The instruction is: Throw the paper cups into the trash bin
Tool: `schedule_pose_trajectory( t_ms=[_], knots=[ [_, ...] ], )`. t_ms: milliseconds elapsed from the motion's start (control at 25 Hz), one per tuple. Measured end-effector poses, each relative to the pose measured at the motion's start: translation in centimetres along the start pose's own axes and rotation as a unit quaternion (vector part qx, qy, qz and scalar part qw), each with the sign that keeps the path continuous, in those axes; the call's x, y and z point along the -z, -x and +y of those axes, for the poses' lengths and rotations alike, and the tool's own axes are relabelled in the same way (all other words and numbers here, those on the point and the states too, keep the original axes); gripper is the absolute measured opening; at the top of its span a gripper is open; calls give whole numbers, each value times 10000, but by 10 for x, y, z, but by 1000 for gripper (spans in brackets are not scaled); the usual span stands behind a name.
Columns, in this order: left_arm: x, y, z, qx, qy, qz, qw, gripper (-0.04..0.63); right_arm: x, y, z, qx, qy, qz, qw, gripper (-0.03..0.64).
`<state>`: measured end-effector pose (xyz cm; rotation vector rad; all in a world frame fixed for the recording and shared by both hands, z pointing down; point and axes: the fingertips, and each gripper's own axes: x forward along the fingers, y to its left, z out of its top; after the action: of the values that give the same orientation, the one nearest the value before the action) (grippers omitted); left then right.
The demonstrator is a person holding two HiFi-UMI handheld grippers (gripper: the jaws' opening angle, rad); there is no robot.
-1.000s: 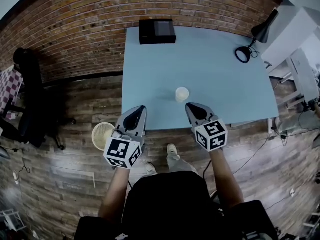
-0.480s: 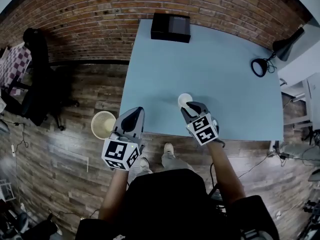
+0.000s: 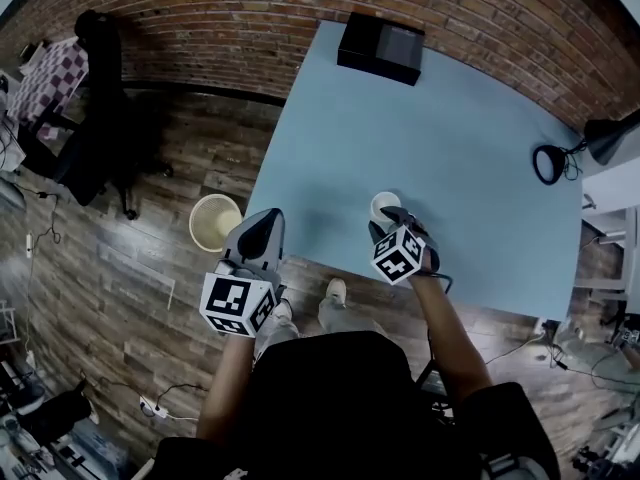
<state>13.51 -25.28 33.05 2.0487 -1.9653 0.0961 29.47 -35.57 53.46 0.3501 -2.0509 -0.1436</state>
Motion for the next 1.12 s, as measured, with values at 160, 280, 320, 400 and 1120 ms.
schedule_pose_trajectory(
  t_ms=[160, 280, 320, 400, 1120],
  knots=[
    [5, 0, 3, -160, 60, 27, 9999, 2, 2, -7, 2, -95, 148, 100, 9998, 130],
    [6, -1, 0, -209, 68, 31, 9998, 2, 4, -8, 2, -155, 226, 136, 9995, 127],
    [6, -1, -1, -220, 68, 29, 9997, 2, 5, -8, 2, -154, 255, 140, 9995, 116],
    [7, -1, -4, -240, 66, 17, 9997, 2, 7, -7, 3, -132, 319, 142, 9993, 86],
    [11, 1, -15, -627, -10, -73, 9980, 2, -2, 6, -13, -119, 462, -287, 9985, 28]
  ],
)
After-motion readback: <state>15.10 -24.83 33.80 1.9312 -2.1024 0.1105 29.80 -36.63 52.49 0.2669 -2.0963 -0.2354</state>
